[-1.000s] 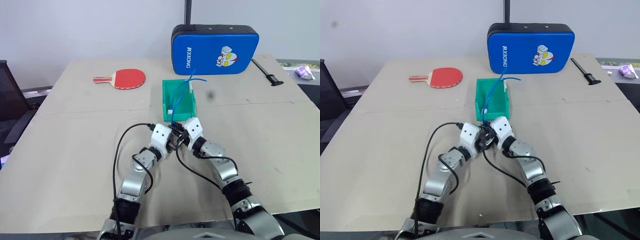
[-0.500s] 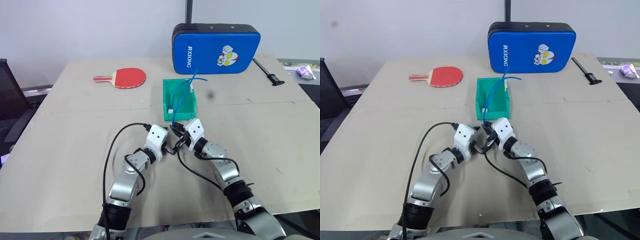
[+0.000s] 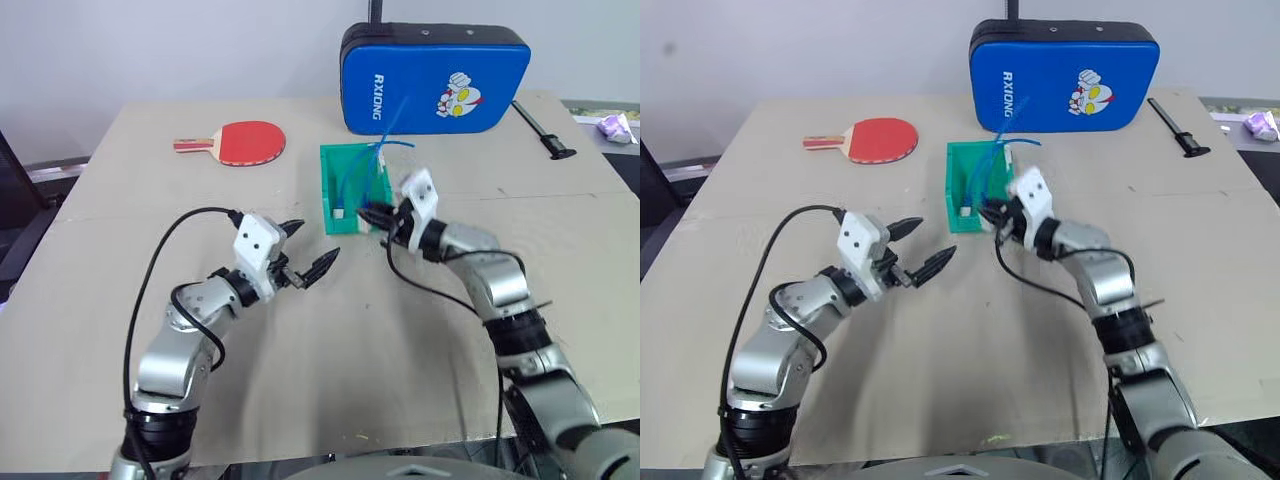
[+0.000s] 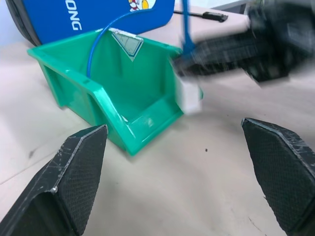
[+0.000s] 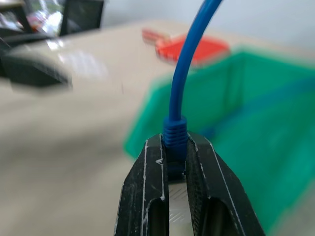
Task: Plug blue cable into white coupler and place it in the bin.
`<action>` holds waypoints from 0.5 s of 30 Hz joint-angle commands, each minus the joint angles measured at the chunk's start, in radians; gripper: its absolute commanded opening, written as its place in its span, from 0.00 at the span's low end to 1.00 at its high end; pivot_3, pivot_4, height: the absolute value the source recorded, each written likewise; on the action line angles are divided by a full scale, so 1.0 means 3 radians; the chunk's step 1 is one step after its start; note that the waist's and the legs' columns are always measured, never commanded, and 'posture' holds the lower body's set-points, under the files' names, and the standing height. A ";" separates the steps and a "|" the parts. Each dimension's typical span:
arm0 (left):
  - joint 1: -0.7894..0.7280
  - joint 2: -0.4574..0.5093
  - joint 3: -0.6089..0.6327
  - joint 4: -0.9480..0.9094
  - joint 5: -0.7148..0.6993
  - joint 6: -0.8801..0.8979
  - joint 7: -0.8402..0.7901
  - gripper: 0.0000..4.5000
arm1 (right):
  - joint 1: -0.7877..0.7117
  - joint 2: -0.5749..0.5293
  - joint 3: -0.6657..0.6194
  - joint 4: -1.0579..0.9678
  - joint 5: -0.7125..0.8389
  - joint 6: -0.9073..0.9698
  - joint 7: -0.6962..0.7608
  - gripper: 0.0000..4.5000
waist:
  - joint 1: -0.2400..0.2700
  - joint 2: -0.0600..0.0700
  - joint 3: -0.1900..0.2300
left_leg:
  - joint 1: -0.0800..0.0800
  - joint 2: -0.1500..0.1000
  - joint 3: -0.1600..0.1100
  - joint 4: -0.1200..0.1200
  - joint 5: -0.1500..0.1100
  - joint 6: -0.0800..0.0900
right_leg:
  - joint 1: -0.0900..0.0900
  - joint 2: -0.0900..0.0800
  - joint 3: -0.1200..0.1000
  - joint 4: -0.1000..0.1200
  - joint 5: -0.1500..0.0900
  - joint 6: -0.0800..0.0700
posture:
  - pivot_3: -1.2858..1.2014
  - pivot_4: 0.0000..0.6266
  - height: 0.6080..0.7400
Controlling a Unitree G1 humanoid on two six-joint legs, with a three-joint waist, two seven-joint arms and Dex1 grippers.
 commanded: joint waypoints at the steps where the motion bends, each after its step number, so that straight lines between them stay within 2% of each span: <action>1: -0.0066 0.0146 0.0180 -0.0225 -0.0324 0.0191 -0.0101 1.00 | -0.0333 0.0048 -0.0144 0.0218 0.0116 0.0106 0.0034 0.00 | 0.0004 -0.0001 0.0003 | -0.0001 0.0000 0.0000 0.0000 0.0000 0.0000 | 0.0000 0.0012 -0.0002 -0.0001 0.0004 0.0008 | 0.52 0.24 0.91; 10: -0.0144 0.0487 0.0528 -0.0476 -0.0886 0.0723 -0.0052 1.00 | -0.1056 0.0229 -0.0311 0.1010 0.0101 0.0160 -0.0169 0.00 | 0.0000 -0.0016 0.0024 | -0.0013 -0.0001 0.0003 0.0001 0.0009 -0.0015 | -0.0009 0.0008 -0.0002 -0.0005 0.0005 0.0010 | 0.52 0.24 0.91; 15: -0.0273 0.0555 0.0669 -0.0462 -0.1069 0.0858 0.0056 1.00 | -0.1196 0.0243 -0.0352 0.1311 0.0011 0.0111 -0.0221 0.00 | 0.0001 -0.0016 0.0024 | -0.0023 -0.0001 -0.0002 0.0001 0.0012 -0.0022 | -0.0020 0.0010 -0.0006 0.0001 0.0005 0.0010 | 0.52 0.24 0.91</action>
